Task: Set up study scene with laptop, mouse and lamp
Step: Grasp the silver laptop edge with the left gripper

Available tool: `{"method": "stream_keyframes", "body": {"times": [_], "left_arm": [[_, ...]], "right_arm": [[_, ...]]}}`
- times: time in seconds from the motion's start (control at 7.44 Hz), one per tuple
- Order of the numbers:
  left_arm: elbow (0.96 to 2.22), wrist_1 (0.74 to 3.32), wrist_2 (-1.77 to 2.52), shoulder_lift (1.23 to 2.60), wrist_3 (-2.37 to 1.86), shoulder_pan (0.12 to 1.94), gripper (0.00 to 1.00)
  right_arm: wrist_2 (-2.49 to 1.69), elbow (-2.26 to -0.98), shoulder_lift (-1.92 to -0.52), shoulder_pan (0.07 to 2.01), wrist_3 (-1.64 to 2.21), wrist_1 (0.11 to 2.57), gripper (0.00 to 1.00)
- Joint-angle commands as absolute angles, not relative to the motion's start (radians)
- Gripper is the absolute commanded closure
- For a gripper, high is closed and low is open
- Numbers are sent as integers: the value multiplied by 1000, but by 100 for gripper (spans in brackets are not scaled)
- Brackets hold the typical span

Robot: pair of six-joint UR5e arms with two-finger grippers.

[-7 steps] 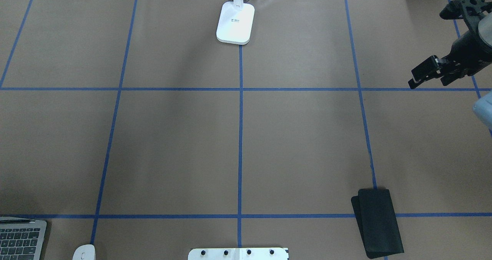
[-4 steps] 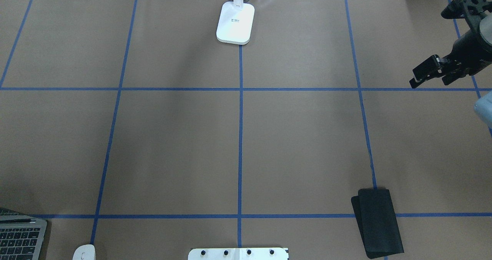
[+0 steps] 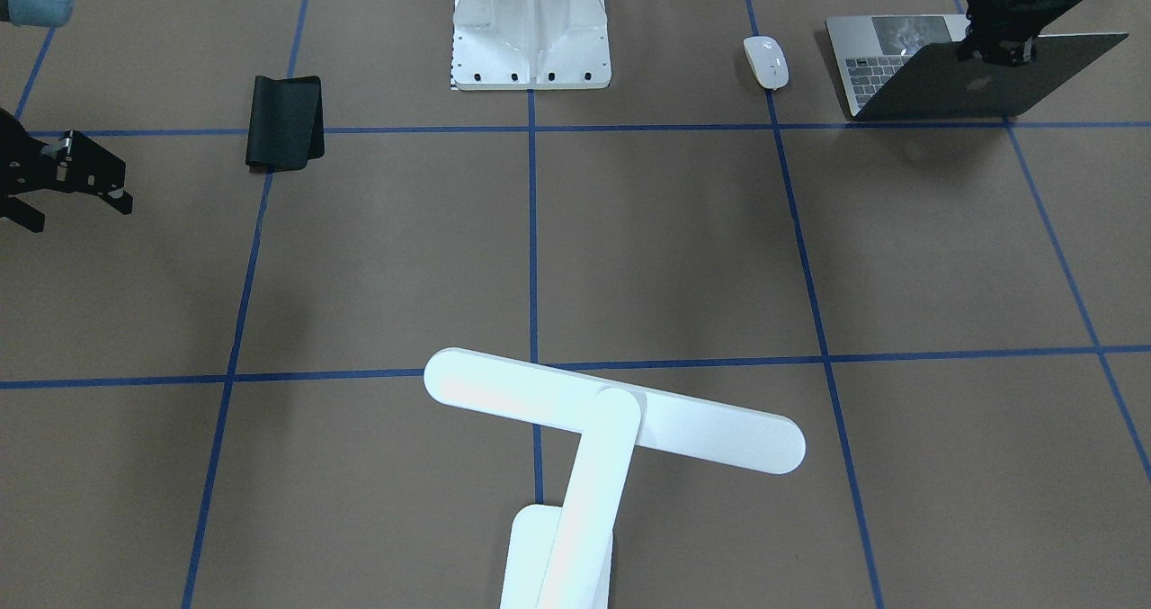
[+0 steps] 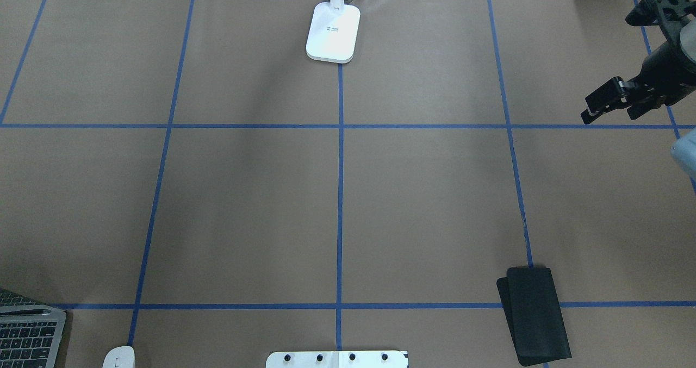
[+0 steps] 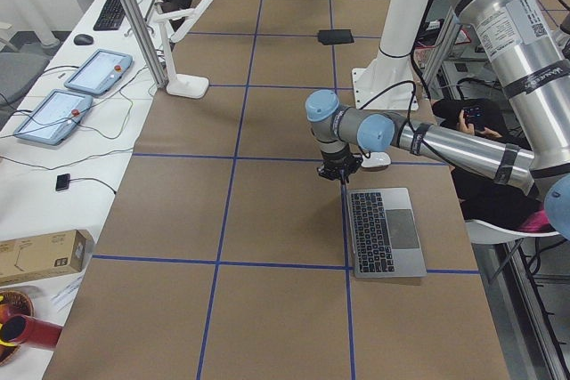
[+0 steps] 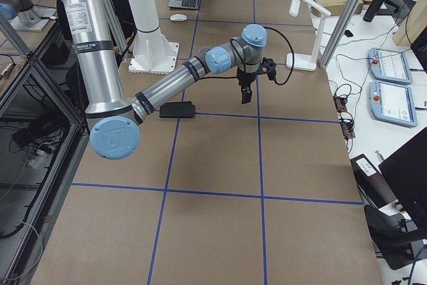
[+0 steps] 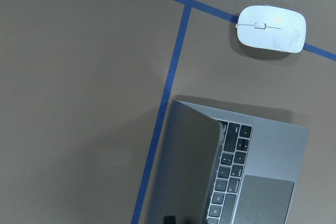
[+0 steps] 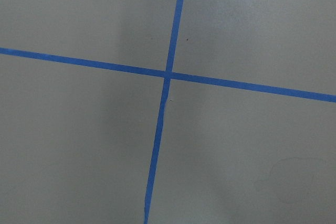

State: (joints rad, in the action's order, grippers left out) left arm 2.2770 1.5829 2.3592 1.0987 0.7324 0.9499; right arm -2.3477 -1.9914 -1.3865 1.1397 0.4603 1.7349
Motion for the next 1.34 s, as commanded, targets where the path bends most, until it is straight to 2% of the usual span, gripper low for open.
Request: {"method": "stream_keyframes", "body": {"times": [0.0, 0.54, 0.81, 1.21], "left_arm": [[2286, 1583, 2359, 1095, 739, 954, 85], [2312, 1583, 2361, 1092, 741, 992, 86], [2316, 1583, 2361, 1098, 782, 1067, 86], [2286, 1571, 2361, 1184, 813, 1143, 86]], "right_arm": [[-2347, -1991, -1387, 1140, 460, 1735, 0], [-2349, -1990, -1385, 1140, 460, 1735, 0], [-2350, -1994, -1384, 1146, 462, 1735, 0], [-2350, -1996, -1376, 1143, 462, 1733, 0]]}}
